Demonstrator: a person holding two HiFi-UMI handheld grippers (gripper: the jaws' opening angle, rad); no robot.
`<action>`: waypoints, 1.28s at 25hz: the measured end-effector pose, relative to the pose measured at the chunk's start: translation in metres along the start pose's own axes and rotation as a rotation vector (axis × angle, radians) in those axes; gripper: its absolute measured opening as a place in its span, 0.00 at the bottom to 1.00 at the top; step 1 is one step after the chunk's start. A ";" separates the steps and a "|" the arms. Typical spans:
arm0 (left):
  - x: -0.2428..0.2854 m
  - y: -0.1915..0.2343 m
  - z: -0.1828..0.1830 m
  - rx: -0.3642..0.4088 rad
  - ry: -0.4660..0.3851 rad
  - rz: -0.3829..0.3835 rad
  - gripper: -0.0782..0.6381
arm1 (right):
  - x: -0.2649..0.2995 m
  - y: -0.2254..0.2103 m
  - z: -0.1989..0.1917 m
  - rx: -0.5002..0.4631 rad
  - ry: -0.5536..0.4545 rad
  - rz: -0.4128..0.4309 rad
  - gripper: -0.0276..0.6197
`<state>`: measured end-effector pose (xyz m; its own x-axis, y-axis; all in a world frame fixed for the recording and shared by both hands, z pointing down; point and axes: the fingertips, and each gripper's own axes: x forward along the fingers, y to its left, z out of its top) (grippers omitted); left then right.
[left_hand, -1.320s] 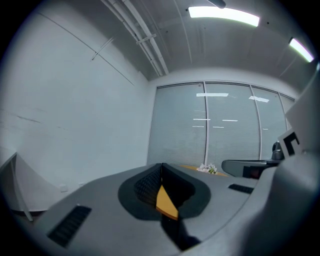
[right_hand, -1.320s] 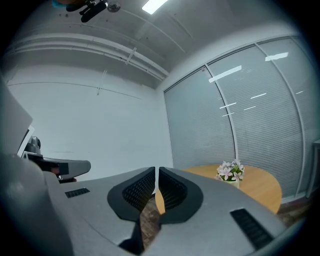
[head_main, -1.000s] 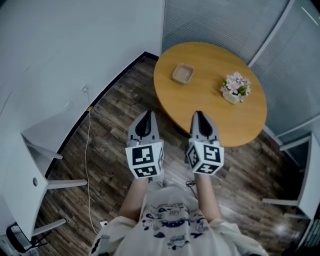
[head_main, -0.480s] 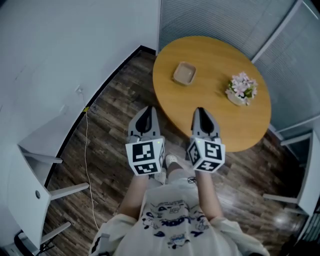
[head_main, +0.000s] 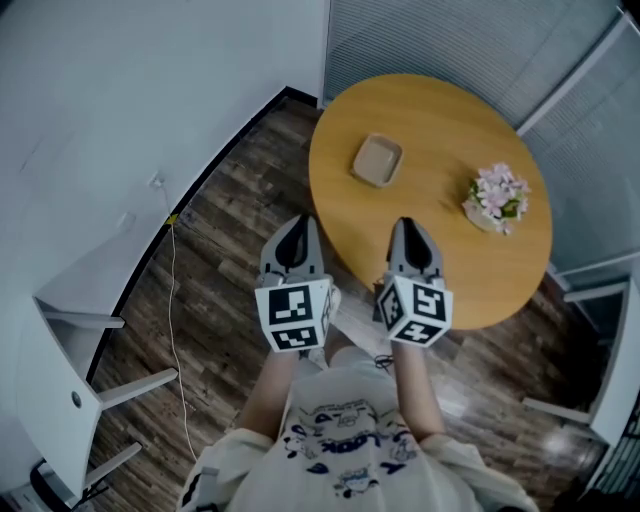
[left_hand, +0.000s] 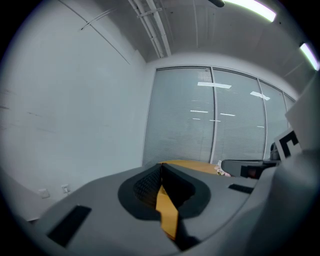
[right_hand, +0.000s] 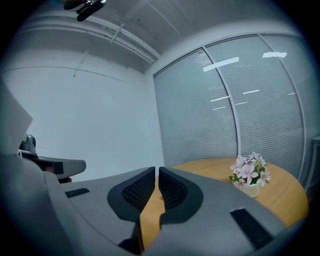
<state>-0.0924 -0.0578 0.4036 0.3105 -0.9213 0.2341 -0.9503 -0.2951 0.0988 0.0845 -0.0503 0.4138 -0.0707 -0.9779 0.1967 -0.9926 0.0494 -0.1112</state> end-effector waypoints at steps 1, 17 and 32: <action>0.008 0.001 0.000 0.000 0.004 0.000 0.12 | 0.008 -0.003 0.000 0.002 0.004 -0.002 0.08; 0.148 0.006 -0.005 0.017 0.103 -0.066 0.12 | 0.137 -0.047 -0.014 0.045 0.092 -0.061 0.08; 0.235 -0.005 -0.012 0.038 0.191 -0.121 0.12 | 0.197 -0.088 -0.026 0.074 0.175 -0.136 0.08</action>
<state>-0.0141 -0.2694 0.4698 0.4176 -0.8148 0.4021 -0.9048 -0.4135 0.1019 0.1559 -0.2418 0.4872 0.0411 -0.9240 0.3801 -0.9846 -0.1022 -0.1419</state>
